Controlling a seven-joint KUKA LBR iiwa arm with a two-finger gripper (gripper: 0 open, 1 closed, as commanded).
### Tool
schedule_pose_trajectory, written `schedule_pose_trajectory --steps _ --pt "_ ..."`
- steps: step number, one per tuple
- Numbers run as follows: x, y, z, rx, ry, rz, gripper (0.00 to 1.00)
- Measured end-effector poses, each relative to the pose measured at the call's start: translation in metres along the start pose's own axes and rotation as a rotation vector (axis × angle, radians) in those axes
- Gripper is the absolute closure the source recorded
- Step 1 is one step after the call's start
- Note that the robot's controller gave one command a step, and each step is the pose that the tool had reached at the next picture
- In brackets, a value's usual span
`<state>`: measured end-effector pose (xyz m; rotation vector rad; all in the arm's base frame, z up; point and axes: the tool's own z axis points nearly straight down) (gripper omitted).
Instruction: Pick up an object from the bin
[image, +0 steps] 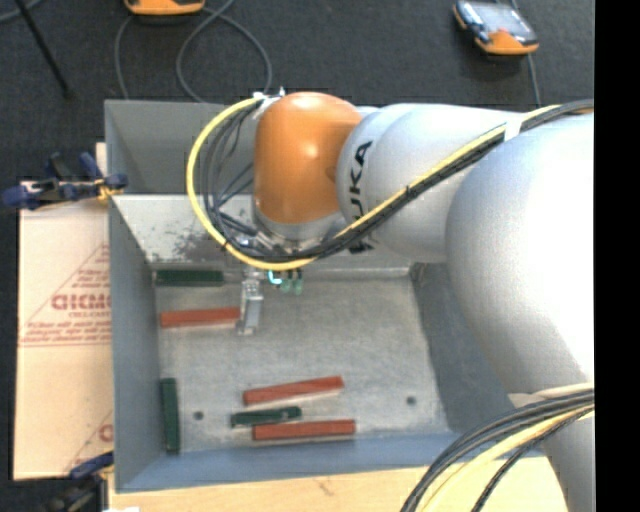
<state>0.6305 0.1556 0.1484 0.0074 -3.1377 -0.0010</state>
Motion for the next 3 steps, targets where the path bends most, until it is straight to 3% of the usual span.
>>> schedule_pose_trajectory --steps 1,2,3 --pt "-0.010 -0.018 0.082 0.003 -0.002 -0.041 0.00" --pt "-0.012 -0.016 0.077 -0.001 -0.009 -0.039 1.00" --pt "-0.021 -0.042 -0.065 0.003 -0.017 -0.264 1.00"
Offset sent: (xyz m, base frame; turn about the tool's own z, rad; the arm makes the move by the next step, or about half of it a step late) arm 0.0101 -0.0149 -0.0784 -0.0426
